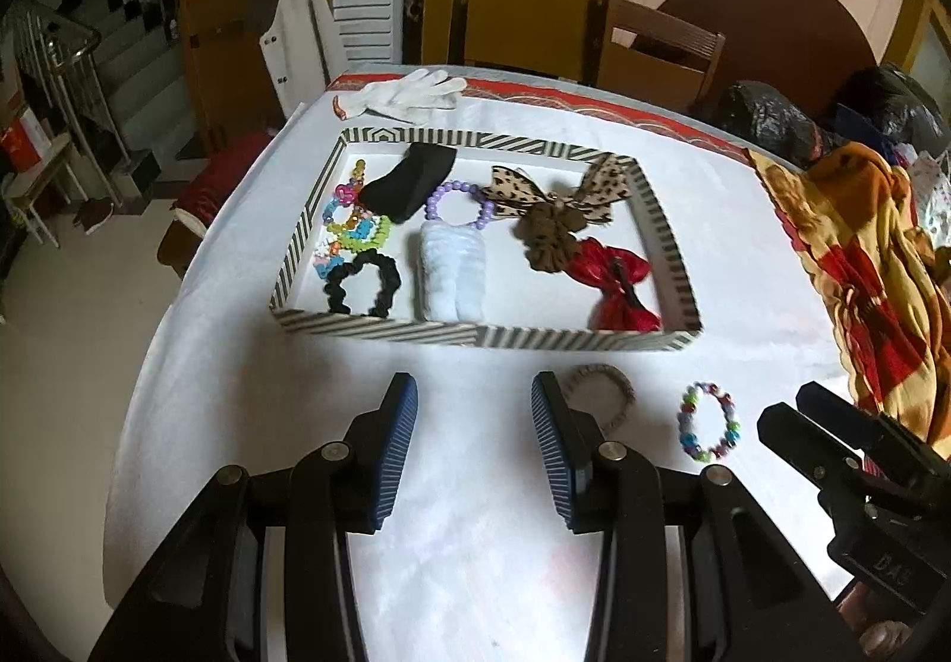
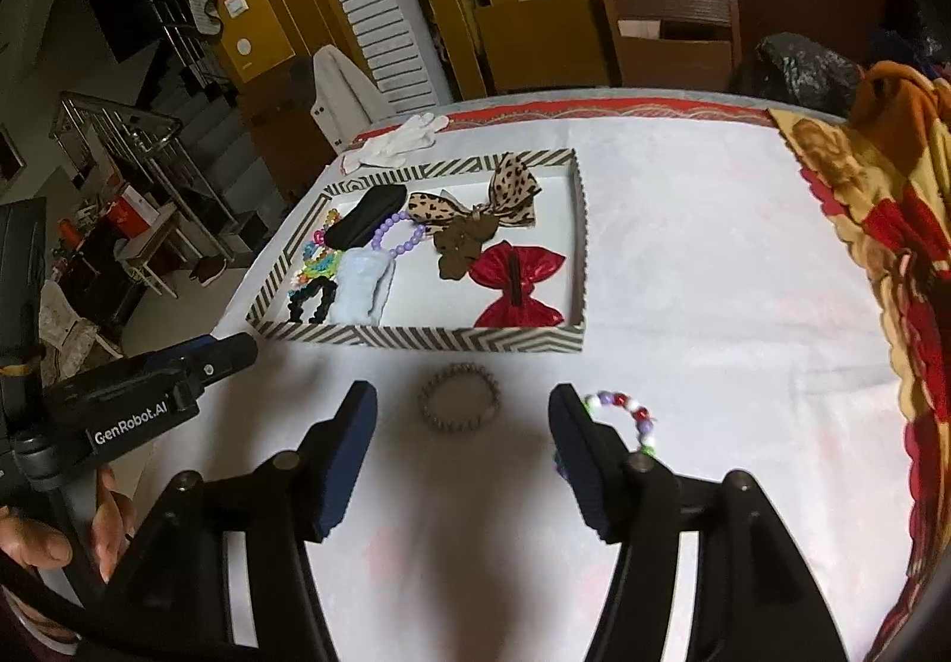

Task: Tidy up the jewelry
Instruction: 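Withdraw both tools toward the silver and colorful beaded bracelets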

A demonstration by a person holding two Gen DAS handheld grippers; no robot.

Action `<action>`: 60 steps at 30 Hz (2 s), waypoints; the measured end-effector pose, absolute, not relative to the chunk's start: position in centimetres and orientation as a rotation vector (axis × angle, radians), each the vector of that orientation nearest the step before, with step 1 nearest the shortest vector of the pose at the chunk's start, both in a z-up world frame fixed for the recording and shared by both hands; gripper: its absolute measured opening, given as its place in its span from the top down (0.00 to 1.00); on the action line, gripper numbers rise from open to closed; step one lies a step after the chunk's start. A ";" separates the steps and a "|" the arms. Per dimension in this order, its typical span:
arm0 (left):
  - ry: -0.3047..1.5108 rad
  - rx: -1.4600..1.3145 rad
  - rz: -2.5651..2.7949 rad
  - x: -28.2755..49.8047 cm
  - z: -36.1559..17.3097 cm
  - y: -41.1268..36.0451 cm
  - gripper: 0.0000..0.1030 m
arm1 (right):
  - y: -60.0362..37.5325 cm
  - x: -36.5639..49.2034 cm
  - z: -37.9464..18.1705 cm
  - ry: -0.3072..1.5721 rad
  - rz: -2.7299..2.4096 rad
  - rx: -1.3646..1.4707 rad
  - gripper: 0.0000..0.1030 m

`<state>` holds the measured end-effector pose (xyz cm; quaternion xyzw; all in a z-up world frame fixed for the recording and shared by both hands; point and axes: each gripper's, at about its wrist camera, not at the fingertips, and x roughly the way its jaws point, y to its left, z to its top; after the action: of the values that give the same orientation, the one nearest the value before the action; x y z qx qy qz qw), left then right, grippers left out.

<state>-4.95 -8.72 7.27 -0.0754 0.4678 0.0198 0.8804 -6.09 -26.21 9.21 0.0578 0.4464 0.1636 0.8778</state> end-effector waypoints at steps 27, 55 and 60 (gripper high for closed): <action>0.854 -0.074 0.007 -8.3 11.7 -14.7 0.55 | -30.0 -11.3 12.5 0.861 0.303 0.088 0.30; 0.881 -0.062 0.002 -8.1 10.8 -14.8 0.55 | -30.1 -10.4 11.6 0.898 0.284 0.118 0.29; 0.885 -0.063 0.002 -8.1 10.7 -14.7 0.55 | -29.7 -10.3 11.3 0.908 0.284 0.112 0.29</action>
<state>-8.08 -14.73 10.75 -0.0303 0.4280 0.0008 0.9033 -10.29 -29.74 11.32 0.0541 0.4367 0.1364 0.8876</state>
